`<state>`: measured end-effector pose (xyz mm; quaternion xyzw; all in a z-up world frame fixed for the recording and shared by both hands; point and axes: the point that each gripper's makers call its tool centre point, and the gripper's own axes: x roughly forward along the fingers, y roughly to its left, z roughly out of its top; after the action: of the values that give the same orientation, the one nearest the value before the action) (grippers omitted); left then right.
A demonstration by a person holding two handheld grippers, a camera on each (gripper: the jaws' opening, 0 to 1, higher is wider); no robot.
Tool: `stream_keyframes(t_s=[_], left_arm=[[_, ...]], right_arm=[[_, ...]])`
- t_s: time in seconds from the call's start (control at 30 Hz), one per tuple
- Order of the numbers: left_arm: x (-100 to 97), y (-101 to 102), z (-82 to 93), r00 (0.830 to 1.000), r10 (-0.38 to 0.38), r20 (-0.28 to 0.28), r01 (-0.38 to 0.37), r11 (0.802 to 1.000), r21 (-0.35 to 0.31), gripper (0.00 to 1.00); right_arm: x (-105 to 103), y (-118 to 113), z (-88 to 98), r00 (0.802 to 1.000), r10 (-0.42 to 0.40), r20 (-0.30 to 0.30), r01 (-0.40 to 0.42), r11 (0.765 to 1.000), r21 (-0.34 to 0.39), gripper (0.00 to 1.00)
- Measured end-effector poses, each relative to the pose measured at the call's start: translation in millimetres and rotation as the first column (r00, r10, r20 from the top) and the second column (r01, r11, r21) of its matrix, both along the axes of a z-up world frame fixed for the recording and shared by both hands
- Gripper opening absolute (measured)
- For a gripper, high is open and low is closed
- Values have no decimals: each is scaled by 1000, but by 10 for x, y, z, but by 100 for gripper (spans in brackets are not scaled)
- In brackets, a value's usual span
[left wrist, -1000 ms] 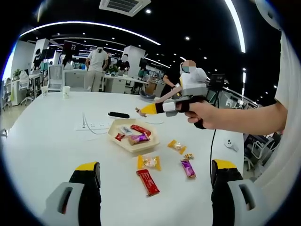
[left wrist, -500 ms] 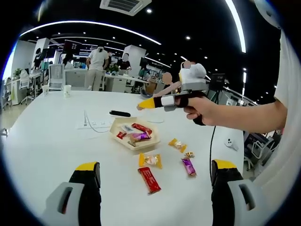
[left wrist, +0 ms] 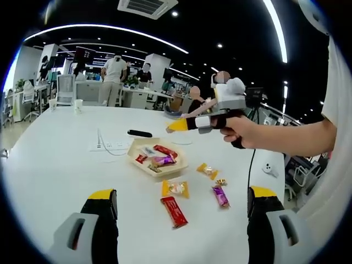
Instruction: Place the target food into the container with the food tongs after gripping and lifting it, then release it inside without dropping or visibly crushing the food.
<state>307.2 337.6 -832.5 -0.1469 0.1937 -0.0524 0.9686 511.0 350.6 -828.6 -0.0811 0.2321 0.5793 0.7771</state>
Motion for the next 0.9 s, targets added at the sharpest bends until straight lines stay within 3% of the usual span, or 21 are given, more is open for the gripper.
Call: stream_keyframes(t_s=[0.2, 0.3, 0.5, 0.9], left_arm=[[-7, -25, -4, 1000, -1, 1, 1, 1000, -3, 99], [-15, -26, -5, 1000, -2, -1, 2, 1000, -4, 99], [22, 8, 13, 1000, 4, 8, -4, 1000, -4, 99], [79, -39, -24, 1000, -9, 9, 9, 1000, -8, 99]], right_arm=[[-33, -114, -50, 1000, 6, -8, -6, 1000, -14, 24], [-115, -139, -85, 999, 31, -43, -32, 999, -23, 24], [-225, -171, -95, 997, 69, -28, -70, 997, -40, 25], [-381, -255, -163, 997, 44, -67, -49, 997, -63, 27]])
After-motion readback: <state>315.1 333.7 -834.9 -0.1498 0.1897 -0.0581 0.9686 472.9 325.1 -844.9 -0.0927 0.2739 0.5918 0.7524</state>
